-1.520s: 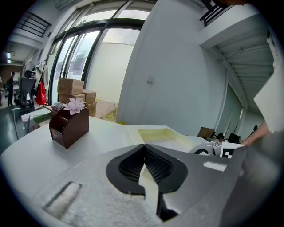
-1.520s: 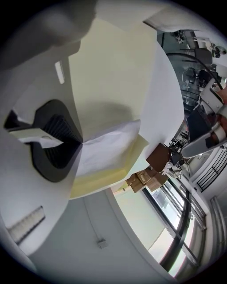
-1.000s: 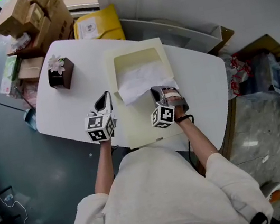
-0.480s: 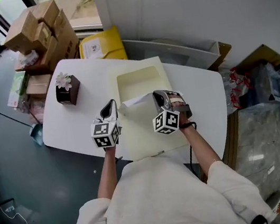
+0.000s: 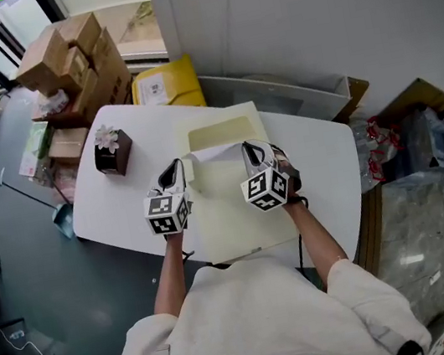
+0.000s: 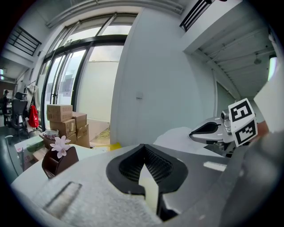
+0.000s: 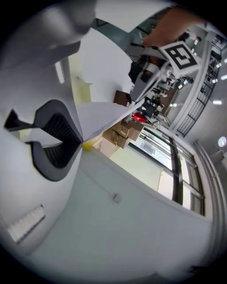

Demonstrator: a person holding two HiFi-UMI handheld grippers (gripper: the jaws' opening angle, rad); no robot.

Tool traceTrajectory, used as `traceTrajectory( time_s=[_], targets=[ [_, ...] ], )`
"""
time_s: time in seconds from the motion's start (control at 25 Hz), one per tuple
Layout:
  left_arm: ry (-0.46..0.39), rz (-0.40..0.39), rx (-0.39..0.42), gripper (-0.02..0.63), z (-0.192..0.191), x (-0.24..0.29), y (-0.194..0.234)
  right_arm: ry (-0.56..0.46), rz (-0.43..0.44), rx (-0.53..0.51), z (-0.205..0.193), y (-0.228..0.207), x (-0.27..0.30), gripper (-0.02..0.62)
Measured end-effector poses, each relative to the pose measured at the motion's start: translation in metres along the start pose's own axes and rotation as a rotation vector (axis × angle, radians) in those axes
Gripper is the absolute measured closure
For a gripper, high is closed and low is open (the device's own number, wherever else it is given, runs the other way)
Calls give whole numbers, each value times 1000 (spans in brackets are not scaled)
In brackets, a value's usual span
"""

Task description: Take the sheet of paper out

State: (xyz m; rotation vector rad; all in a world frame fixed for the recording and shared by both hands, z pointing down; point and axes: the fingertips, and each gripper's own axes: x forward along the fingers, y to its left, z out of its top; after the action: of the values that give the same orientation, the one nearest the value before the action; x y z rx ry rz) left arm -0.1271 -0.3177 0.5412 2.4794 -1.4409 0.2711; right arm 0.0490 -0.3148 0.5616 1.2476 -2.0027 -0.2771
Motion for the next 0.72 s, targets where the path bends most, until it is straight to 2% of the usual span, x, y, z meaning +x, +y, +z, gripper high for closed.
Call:
traceTrajectory(
  time_s=[0.2,0.32,0.48,0.72],
  targets=[
    [-7,1,12,606,11,7,-2,-91,25,444,5,-33,-9,594],
    [-2,1,11,606,10,9,-6,-151,16,626,-3,-50,-11,594],
    [11,4,7,604,5,12,-11,-173,10,709,-17,-53,-13,594],
    [11,14,9,606,7,12,-18,-192,15,687,-20,-51,-17,594]
  ],
)
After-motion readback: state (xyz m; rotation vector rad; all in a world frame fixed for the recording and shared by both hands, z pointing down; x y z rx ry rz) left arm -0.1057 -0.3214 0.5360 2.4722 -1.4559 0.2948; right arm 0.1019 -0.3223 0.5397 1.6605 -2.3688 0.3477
